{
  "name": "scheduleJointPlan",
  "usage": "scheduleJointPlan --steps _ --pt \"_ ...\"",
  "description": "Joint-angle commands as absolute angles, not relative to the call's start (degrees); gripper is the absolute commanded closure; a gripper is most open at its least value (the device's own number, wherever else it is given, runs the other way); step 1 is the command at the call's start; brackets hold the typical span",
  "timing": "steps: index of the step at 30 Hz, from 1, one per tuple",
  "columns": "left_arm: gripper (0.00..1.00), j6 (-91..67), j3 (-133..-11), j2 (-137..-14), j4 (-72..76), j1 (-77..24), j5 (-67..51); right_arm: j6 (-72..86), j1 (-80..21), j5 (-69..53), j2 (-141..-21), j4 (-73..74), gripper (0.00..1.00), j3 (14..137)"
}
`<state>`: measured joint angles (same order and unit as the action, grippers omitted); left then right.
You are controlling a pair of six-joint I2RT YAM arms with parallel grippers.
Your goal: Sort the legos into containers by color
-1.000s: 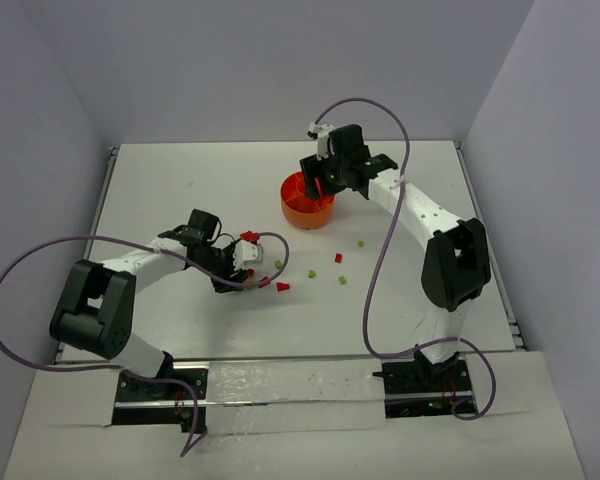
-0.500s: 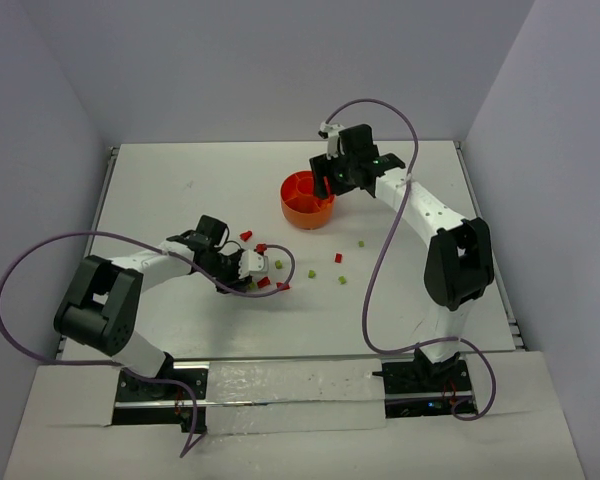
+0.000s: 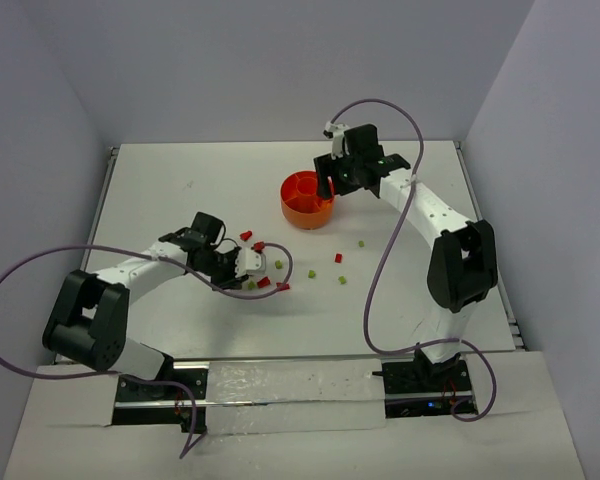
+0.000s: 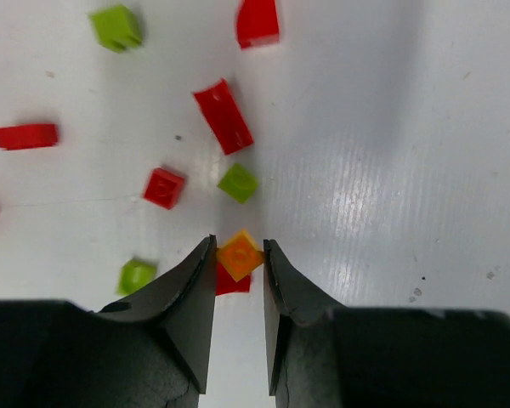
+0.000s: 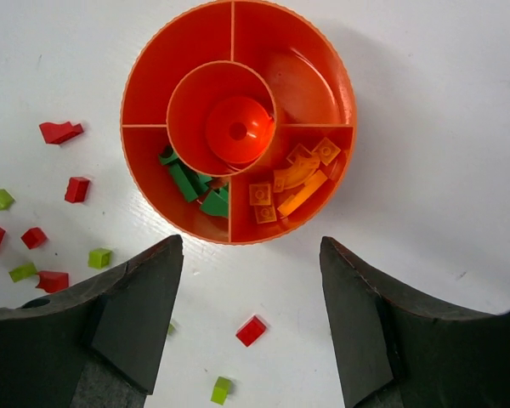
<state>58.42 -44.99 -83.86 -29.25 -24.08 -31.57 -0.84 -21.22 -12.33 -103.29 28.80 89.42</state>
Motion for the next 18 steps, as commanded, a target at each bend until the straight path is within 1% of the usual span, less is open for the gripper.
scheduleJointPlan --steps 1,2,3,4,9,11,12,13,15,18 --pt "1.0 50.03 -58.23 -80.5 -34.16 -24.27 -36.06 0.1 -17.95 -14.66 -98.15 28.52 0.16 88.67" --pt "1.0 48.11 -61.62 -81.23 -33.85 -24.49 -36.76 1.01 -17.29 -15.17 -97.73 28.56 0.14 88.55" --pt "1.0 45.44 -64.41 -82.26 -32.72 -24.91 -37.25 1.83 -16.47 -15.68 -97.33 28.56 0.08 88.24" --pt "1.0 42.27 -67.39 -83.55 -31.33 -25.47 -37.53 2.13 -15.48 -16.26 -96.9 28.56 0.0 87.77" --pt "1.0 30.06 -79.37 -92.2 -22.6 -30.08 -34.03 3.16 -11.54 -17.89 -94.56 28.39 0.0 86.07" --pt "1.0 26.06 -84.84 -99.05 -22.58 -31.36 -32.45 3.25 -9.69 -18.54 -94.05 28.56 0.0 85.78" --pt "1.0 26.02 -88.16 -99.14 -22.59 -31.89 -32.43 3.25 -9.67 -18.54 -93.79 28.56 0.0 85.78" --pt "1.0 24.99 -94.5 -103.86 -24.99 -32.59 -32.17 3.34 -8.55 -18.97 -93.69 28.82 0.0 85.61" --pt "1.0 23.09 -100.66 -109.01 -25.46 -33.27 -31.73 3.43 -7.12 -19.36 -93.69 29.14 0.0 85.54" --pt "1.0 19.95 -106.65 -114.51 -23.13 -34.25 -30.23 3.32 -5.69 -19.65 -93.69 29.5 0.0 85.23"
